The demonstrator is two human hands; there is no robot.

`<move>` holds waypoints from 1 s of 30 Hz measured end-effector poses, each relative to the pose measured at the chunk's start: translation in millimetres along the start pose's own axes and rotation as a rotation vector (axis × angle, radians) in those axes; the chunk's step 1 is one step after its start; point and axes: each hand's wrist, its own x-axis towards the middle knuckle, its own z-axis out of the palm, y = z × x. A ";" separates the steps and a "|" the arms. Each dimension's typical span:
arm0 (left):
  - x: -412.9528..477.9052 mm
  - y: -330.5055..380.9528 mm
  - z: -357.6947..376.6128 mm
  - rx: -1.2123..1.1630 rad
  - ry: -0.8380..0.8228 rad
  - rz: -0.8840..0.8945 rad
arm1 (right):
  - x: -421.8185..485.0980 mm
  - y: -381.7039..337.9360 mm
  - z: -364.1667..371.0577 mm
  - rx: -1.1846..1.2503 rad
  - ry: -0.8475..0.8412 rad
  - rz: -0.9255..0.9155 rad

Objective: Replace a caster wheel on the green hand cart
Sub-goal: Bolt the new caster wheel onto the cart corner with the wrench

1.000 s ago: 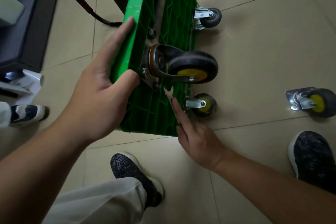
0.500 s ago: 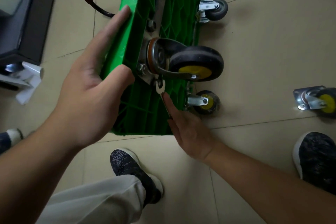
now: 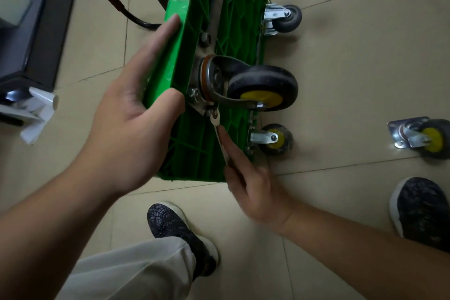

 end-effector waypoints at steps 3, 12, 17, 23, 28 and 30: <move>-1.0 12.5 -1.5 -0.111 0.012 -0.016 | -9.1 -46.2 1.9 0.206 -0.017 0.199; -0.1 21.3 -5.9 -0.146 -0.032 -0.070 | 41.9 -148.2 -22.6 0.746 0.033 0.637; -1.7 23.6 -7.6 -0.171 -0.037 -0.063 | 14.9 -163.7 -18.7 0.709 0.009 0.576; -3.0 23.3 -6.8 -0.169 -0.022 -0.038 | -43.1 -103.8 -22.4 0.004 -0.053 0.158; -1.8 21.0 -5.8 -0.185 -0.035 -0.012 | -24.2 -25.7 -49.3 -0.413 -0.030 -0.252; -1.7 19.1 -5.7 -0.182 -0.034 0.000 | -15.5 -2.9 -52.9 -0.445 -0.033 -0.313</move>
